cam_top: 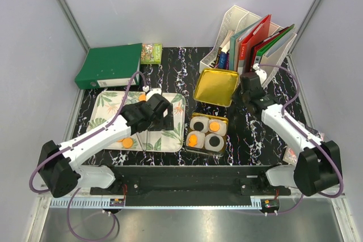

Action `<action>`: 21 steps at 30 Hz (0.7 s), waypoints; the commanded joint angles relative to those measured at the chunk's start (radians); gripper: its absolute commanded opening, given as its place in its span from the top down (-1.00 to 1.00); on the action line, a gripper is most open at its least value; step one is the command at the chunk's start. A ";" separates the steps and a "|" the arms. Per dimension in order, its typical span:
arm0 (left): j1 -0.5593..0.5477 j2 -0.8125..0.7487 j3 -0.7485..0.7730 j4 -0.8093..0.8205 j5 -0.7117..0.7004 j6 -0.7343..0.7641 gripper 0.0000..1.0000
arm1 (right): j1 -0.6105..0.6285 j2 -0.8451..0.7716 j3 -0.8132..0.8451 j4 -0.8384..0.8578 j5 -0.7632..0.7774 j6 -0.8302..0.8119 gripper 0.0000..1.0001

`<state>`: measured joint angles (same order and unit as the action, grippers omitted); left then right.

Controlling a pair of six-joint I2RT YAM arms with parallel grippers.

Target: Pack the cookies

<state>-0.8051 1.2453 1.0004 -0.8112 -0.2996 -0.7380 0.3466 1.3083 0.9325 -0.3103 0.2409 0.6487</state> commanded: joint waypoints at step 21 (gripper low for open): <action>0.190 -0.101 0.081 0.458 -0.012 0.176 -0.98 | 0.000 -0.057 0.497 -0.589 -0.482 -0.071 1.00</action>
<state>-0.6178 1.1858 1.0542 -0.5243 -0.2825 -0.6674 0.3458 1.1847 1.2949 -0.7403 -0.1558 0.5316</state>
